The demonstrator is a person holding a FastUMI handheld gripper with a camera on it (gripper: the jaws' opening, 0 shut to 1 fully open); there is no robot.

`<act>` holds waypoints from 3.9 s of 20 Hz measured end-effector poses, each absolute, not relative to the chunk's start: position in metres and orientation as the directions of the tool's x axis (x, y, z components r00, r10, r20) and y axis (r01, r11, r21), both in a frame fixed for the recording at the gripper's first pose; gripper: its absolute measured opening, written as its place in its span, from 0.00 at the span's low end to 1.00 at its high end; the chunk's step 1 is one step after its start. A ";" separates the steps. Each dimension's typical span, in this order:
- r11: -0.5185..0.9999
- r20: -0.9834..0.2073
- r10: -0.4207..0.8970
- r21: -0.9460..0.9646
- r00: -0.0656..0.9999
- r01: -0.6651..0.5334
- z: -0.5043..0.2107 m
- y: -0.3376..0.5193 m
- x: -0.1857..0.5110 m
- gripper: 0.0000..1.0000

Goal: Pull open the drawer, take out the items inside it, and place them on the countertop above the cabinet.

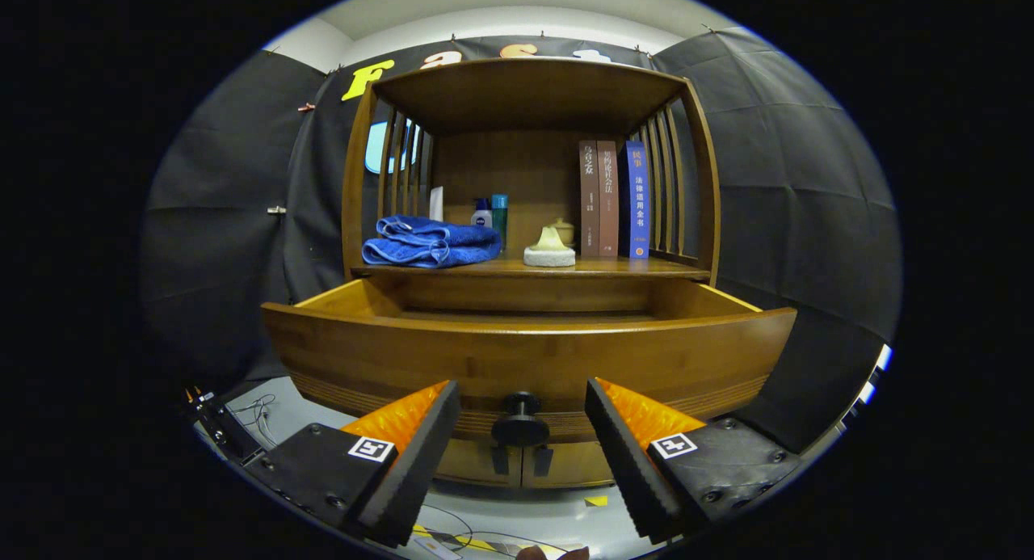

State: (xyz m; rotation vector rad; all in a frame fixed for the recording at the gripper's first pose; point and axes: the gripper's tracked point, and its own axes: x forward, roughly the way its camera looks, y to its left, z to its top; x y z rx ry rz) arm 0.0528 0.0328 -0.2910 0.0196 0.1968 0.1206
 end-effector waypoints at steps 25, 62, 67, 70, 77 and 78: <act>0.997 -0.207 0.075 -0.012 0.975 -0.079 -0.300 0.033 0.128 0.98; 0.994 -0.258 0.060 -0.075 0.964 -0.081 -0.301 0.043 0.225 1.00; 0.991 -0.210 0.070 -0.093 0.975 -0.092 -0.260 0.042 0.197 0.99; 0.991 -0.193 0.081 -0.092 0.978 -0.100 -0.228 0.042 0.173 0.99; 0.992 -0.176 0.116 -0.024 0.978 -0.122 -0.163 0.049 0.118 0.99; 0.993 -0.176 0.113 -0.021 0.978 -0.119 -0.156 0.047 0.111 0.99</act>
